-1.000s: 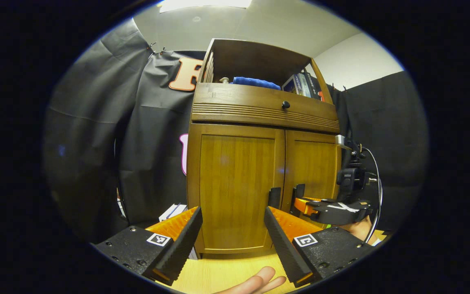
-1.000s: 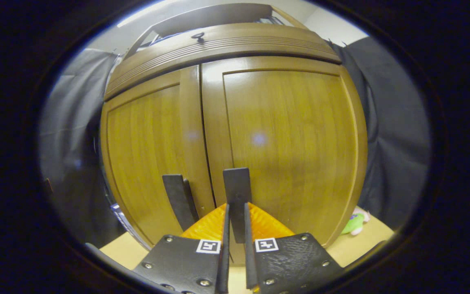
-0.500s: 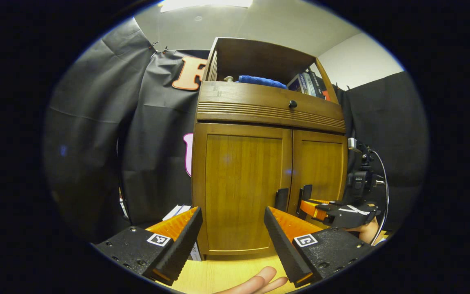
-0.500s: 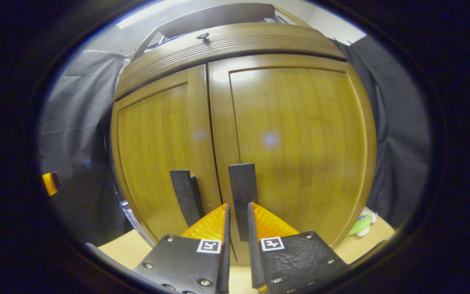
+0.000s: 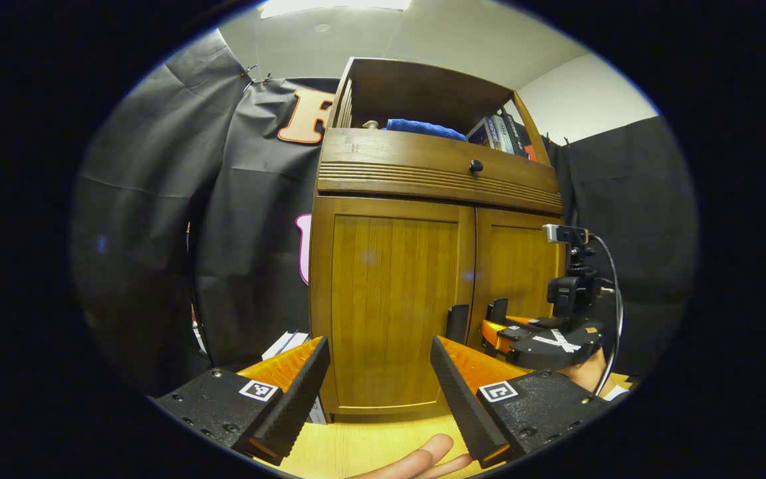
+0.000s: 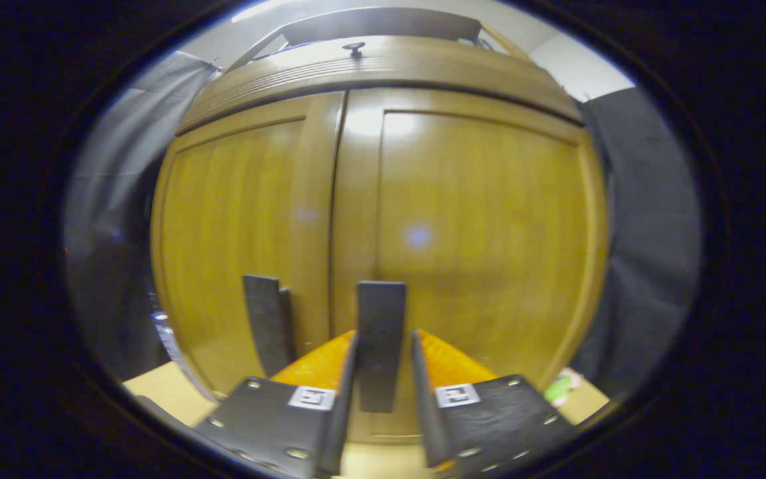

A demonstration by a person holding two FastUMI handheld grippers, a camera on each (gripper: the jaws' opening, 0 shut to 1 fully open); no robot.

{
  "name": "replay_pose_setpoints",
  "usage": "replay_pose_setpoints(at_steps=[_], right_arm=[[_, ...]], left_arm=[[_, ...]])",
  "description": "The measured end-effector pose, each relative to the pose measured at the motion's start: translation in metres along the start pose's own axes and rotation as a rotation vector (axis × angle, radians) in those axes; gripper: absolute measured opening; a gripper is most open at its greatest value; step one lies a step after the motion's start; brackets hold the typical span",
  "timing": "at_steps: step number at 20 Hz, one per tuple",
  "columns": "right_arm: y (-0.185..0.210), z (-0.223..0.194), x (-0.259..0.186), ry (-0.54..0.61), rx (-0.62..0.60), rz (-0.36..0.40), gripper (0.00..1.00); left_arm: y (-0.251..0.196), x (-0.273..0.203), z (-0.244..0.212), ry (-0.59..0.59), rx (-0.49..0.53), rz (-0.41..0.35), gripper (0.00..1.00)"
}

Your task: Open the right door of the double-door shoe cabinet with the right hand, and open the left door with the left hand.

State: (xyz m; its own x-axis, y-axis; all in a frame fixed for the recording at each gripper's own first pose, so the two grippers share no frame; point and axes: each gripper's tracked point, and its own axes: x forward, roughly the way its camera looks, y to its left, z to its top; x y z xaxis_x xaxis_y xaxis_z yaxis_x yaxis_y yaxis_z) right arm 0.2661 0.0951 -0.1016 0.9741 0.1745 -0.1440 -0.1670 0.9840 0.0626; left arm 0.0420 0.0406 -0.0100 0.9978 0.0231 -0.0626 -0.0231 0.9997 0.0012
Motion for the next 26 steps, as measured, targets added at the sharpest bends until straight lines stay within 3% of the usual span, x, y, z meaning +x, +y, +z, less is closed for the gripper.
replay_pose_setpoints(at_steps=[2, 6, 7, 10, 11, 13, 24, 25, 26], right_arm=[[0.001, -0.003, 0.004, 0.009, 0.010, 0.005, 0.28], [0.001, -0.007, 0.007, 0.024, 0.021, 0.001, 0.29], [0.001, -0.010, 0.006, 0.038, 0.009, 0.009, 0.31], [0.002, -0.008, 0.007, 0.029, 0.004, 0.042, 0.30], [0.004, -0.008, 0.008, 0.041, 0.029, 0.047, 0.23], [0.003, -0.005, 0.005, 0.041, 0.021, 0.058, 0.23], [-0.011, -0.012, -0.064, 0.047, 0.032, 0.156, 0.22], [-0.013, -0.012, -0.069, 0.048, 0.038, 0.165, 0.18], [-0.016, -0.012, -0.075, 0.046, 0.049, 0.172, 0.22]], left_arm=[[-0.002, 0.000, -0.001, 0.002, -0.003, -0.005, 0.89], [-0.006, -0.001, -0.002, 0.008, -0.004, -0.013, 0.89], [-0.007, -0.002, -0.001, 0.006, -0.003, -0.015, 0.94], [-0.008, -0.003, 0.000, 0.001, 0.001, -0.019, 0.94], [-0.008, -0.003, 0.000, 0.000, 0.000, -0.020, 0.94], [-0.006, -0.003, 0.000, 0.000, -0.004, -0.016, 0.94], [-0.011, 0.000, -0.006, 0.016, 0.013, -0.014, 0.94], [-0.012, 0.001, -0.006, 0.016, 0.015, -0.017, 0.94], [-0.013, 0.000, -0.006, 0.016, 0.017, -0.020, 0.94]])
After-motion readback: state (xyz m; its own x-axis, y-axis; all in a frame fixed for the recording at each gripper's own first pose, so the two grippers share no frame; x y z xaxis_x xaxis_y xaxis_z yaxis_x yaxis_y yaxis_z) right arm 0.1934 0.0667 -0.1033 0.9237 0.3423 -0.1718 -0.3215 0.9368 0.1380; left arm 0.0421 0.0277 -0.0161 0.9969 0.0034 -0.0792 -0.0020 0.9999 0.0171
